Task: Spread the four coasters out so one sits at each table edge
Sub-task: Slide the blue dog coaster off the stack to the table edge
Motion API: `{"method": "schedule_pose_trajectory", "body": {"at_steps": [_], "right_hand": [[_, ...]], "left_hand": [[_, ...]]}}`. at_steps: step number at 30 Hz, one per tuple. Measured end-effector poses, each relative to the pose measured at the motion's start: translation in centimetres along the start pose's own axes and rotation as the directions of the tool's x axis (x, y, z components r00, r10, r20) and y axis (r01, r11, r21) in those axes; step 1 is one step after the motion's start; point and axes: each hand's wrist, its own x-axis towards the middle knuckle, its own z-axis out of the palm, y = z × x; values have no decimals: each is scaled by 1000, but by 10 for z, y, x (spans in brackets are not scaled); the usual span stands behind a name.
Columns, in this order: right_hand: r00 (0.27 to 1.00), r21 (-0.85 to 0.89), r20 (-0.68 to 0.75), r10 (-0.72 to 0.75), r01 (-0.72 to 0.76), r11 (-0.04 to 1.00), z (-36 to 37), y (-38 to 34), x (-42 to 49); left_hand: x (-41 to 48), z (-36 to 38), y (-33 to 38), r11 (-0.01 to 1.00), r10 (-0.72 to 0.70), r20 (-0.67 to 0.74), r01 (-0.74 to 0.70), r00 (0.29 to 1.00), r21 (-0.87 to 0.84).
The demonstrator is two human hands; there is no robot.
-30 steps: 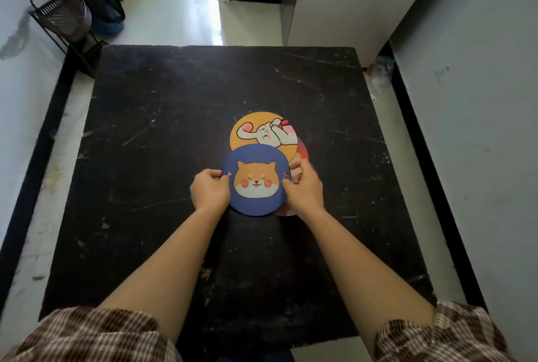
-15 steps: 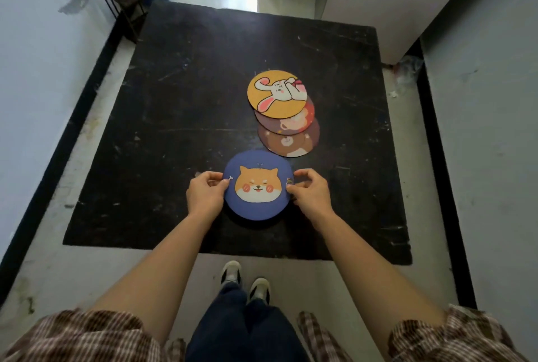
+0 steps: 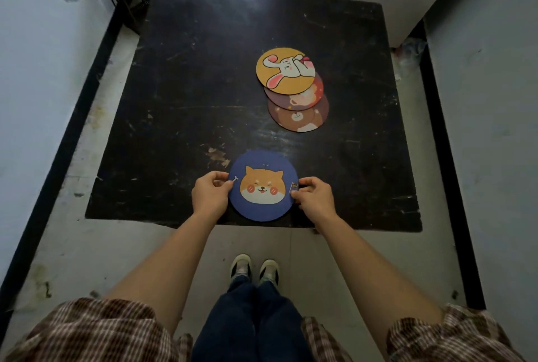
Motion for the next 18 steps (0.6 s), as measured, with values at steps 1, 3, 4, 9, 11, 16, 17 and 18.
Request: {"method": "schedule_pose_trajectory", "body": {"at_steps": [1,3,4,9,11,16,17,18], "right_hand": [[1000,-3,-2,2,-2,1000,1,1,-1],[1000,-7,-10,-4,4,1000,1,3,-2],[1000,-9,-15,-10,10,1000,1,4,-4],[999,-24,-40,-36,35,999,3,6,-8],[998,-31,-47,-39,37,999,3,6,-8],[994,-116,-69,-83,74,990,6,5,-9],[992,-144,-80,-97,85,986,8,5,-9],[989,-171,-94,-110,93,981,9,5,-9]], "left_hand": [[0,0,-1,1000,-1,6,1,1000,4],[1,-1,-4,1000,10,18,-10,1000,10],[1,-2,-5,1000,15,20,-15,1000,15],[1,-5,-7,998,25,27,-26,999,48],[2,-5,-5,998,18,37,-20,999,60],[2,-5,-4,998,5,42,-8,999,65],[1,-4,-4,998,7,39,-10,999,69],[1,-4,-4,997,12,36,-14,999,74]]}}
